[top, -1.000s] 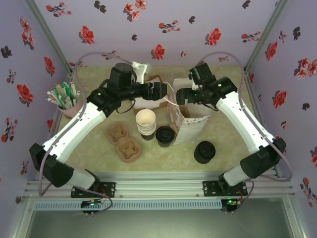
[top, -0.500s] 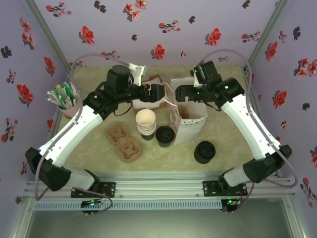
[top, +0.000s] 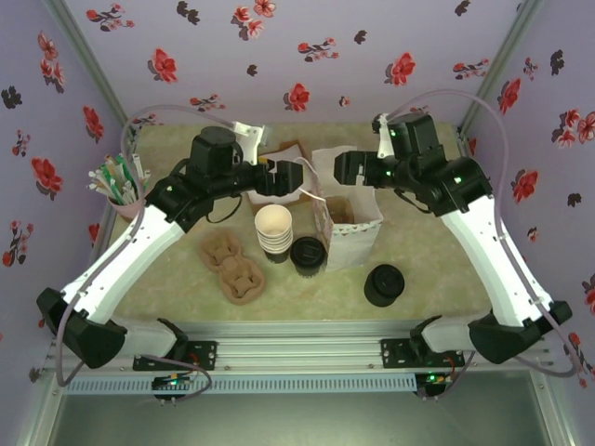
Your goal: Pack the takeout coffee
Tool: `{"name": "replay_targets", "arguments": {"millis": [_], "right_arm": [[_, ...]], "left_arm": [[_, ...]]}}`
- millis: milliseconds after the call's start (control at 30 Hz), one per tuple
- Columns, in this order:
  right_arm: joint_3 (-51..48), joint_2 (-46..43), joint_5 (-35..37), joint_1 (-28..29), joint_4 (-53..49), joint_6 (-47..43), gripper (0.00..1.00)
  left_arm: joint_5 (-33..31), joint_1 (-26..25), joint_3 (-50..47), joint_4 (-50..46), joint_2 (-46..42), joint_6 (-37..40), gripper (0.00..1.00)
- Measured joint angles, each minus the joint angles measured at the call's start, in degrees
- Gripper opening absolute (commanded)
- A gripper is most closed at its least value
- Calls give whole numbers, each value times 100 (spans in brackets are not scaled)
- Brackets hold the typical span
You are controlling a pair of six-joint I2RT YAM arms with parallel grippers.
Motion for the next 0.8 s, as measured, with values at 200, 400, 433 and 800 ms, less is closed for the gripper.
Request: {"name": "replay_targets", "arguments": {"millis": [200, 400, 433, 800], "right_arm": [[-372, -680, -7, 0, 387, 4, 99], [-754, -1338, 31, 0, 605, 4, 99], [-811, -1449, 46, 0, 605, 2, 99], [-1276, -2406, -59, 0, 533, 31, 96]], "left_arm": [[-20, 0, -103, -7, -256, 55, 99], [-20, 0, -245, -48, -614, 103, 99], [-20, 0, -286, -50, -710, 105, 99], [-114, 0, -914, -299, -1692, 120, 99]]}}
